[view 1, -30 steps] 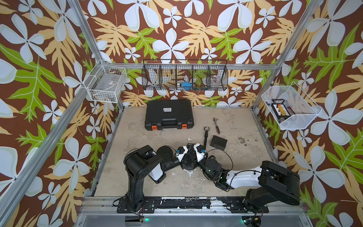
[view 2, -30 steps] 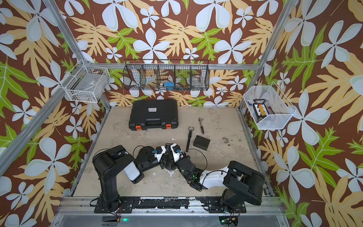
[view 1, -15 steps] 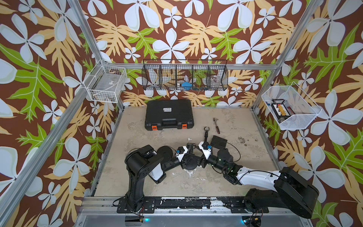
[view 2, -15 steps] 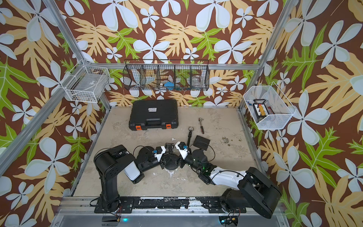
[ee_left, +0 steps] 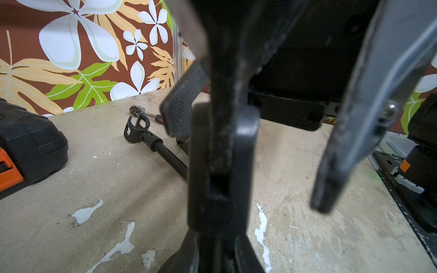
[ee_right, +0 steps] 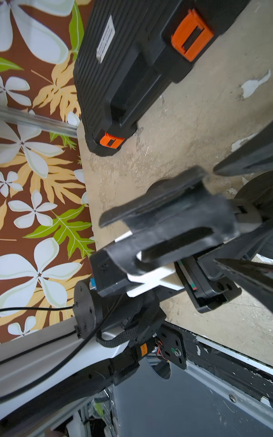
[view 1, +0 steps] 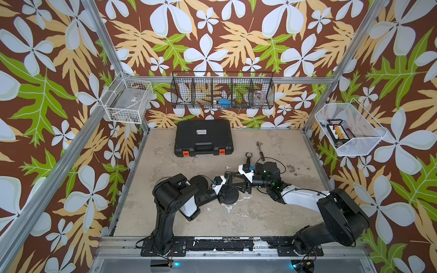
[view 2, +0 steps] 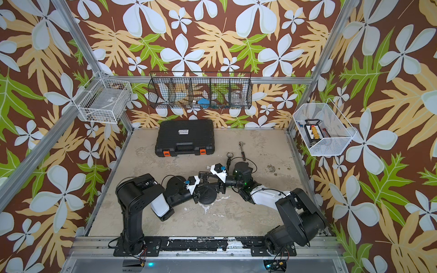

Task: Assemble a microphone stand
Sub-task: Screw the microphone stand pole into the microphone stand base.

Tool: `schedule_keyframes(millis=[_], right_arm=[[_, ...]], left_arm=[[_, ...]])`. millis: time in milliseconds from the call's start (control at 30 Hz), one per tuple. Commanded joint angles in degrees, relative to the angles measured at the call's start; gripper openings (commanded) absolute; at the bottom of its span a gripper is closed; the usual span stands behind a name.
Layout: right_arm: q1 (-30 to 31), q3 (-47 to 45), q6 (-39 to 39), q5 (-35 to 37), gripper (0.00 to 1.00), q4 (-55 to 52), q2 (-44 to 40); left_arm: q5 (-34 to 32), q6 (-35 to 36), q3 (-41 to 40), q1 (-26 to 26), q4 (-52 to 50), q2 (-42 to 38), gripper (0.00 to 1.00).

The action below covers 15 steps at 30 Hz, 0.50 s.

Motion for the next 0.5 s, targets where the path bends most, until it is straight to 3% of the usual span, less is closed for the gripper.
schedule_keyframes(millis=[0,167,367,467], right_arm=[[-0.01,1.3,-1.8,-5.57,0.54,-0.22,1.71],[-0.01,3.24,-2.68,-8.77,0.44,0.1,4.43],[-0.01,2.64,-1.81,-9.22,0.17,2.54,5.72],[0.16,-0.56,1.99,-6.05,0.03,8.53,6.08]], left_arm=[[-0.59,-2.57,-1.11,-0.03,7.96,1.98,0.05],[-0.74,-2.39,-1.18,-0.03,7.85,1.65,0.04],[-0.55,-2.06,-1.03,-0.06,7.26,1.19,0.04],[-0.59,-1.95,-1.03,-0.04,6.91,0.77,0.06]])
